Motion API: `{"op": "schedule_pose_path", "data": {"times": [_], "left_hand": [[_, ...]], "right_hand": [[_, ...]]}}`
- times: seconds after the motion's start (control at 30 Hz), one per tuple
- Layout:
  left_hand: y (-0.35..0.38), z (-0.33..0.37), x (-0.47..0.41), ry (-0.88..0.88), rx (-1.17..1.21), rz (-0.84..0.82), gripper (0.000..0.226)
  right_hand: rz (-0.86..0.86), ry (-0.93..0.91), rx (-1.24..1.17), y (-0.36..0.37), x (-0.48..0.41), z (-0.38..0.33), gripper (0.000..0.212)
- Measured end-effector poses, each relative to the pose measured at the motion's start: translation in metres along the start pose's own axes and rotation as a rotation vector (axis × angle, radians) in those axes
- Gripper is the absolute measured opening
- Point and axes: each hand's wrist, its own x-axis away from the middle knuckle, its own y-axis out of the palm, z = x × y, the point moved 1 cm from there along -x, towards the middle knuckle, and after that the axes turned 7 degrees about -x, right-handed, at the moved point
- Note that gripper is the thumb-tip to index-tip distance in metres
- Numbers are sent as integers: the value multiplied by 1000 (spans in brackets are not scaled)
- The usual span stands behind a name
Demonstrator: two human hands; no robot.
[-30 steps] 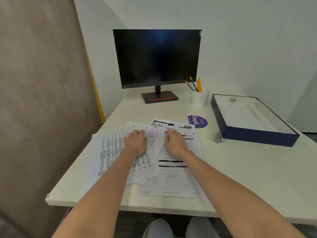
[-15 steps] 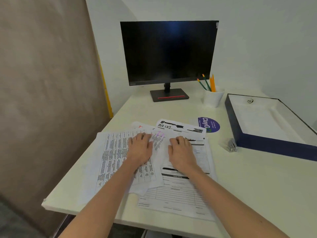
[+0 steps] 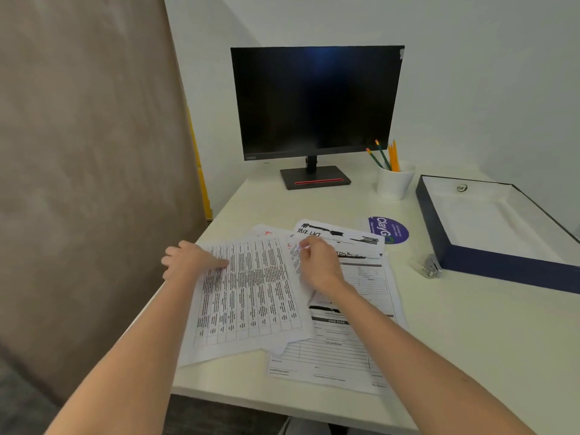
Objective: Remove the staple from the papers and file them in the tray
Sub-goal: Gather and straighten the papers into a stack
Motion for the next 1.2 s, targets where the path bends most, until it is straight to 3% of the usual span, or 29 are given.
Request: {"op": "schedule_pose_path", "data": {"times": [0.1,0.2,0.3,0.37,0.43,0.53,0.67,0.87,1.03,1.1,1.2], "left_hand": [[-2,1,-2,-20,29,-43,117],[-11,0,-7,-70,83,-86,107],[-25,7,-14,25,175,-108,71],[-32,14,-16,79,262,-52,41],[-39,24,-11,127,337,15,25],[-39,45,-5,228,389,17,32],[-16,77,12,380,400,-52,47],[18,78,26,99,67,-40,70],[13,70,11,93,98,-92,91],[11,68,6,129,103,-146,87],[8,67,7,177,123,-165,56]], "right_hand": [[-66,205,-186,9,-3,3,28],[-94,210,-260,6,-3,10,31],[-109,164,-285,5,0,13,31],[-100,144,-293,7,0,15,31],[-100,135,-307,7,3,14,36],[-103,100,-294,6,7,13,46],[-80,73,-307,3,8,12,45],[-68,50,-313,3,6,21,40],[-61,59,-306,7,5,21,37],[-62,58,-306,6,5,20,36],[-53,61,-312,7,5,19,35]]}}
